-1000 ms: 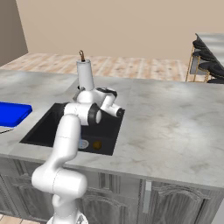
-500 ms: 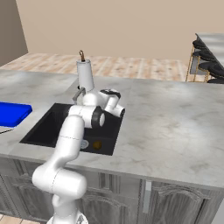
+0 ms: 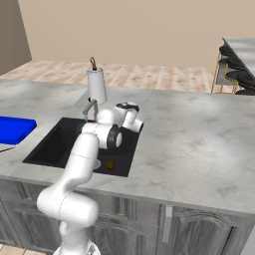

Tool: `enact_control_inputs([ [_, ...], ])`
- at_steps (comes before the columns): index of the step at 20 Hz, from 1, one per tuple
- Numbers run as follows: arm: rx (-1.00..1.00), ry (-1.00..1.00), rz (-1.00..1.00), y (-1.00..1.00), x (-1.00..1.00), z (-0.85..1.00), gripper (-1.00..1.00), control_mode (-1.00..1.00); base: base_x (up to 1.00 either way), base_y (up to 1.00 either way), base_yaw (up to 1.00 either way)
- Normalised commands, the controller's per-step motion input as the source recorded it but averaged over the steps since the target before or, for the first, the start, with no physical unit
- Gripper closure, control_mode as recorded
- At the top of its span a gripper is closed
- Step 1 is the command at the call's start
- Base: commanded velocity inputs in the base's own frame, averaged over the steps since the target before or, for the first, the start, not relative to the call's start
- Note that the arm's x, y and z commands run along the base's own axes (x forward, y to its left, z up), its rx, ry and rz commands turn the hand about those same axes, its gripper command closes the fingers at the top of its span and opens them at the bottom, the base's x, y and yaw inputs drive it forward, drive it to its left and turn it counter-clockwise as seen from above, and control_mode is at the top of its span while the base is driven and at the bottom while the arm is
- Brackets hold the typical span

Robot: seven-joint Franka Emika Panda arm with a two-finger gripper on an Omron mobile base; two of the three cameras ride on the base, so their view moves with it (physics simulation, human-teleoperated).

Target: Pick up all produce items and place them in the sink. Turn on the sink faucet to wash them. Then turn the sink off and put them in the tray.

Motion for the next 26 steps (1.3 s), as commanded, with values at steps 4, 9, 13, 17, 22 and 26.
enact_control_inputs([
  [4, 0.0, -0.03, 0.15, 0.51, 0.17, 0.0, 1.0, -1.0, 0.0, 0.0, 0.0],
  [9, -0.03, -0.01, 0.12, 0.61, 0.19, 0.0, 1.0, -1.0, 0.0, 0.0, 0.0],
  [13, -0.04, -0.02, 0.05, 0.23, 0.02, 0.0, 1.0, -1.0, 0.0, 0.0, 0.0],
  [17, -0.01, -0.02, 0.02, -0.01, 0.0, 0.01, -1.0, -1.0, 0.0, 0.0, 0.0],
  [22, 0.0, -0.1, 0.08, -0.09, 0.0, 0.16, -1.0, -1.0, 0.0, 0.0, 0.0],
  [26, 0.0, -0.06, 0.06, -0.27, 0.0, 0.21, -1.0, -1.0, 0.0, 0.0, 0.0],
])
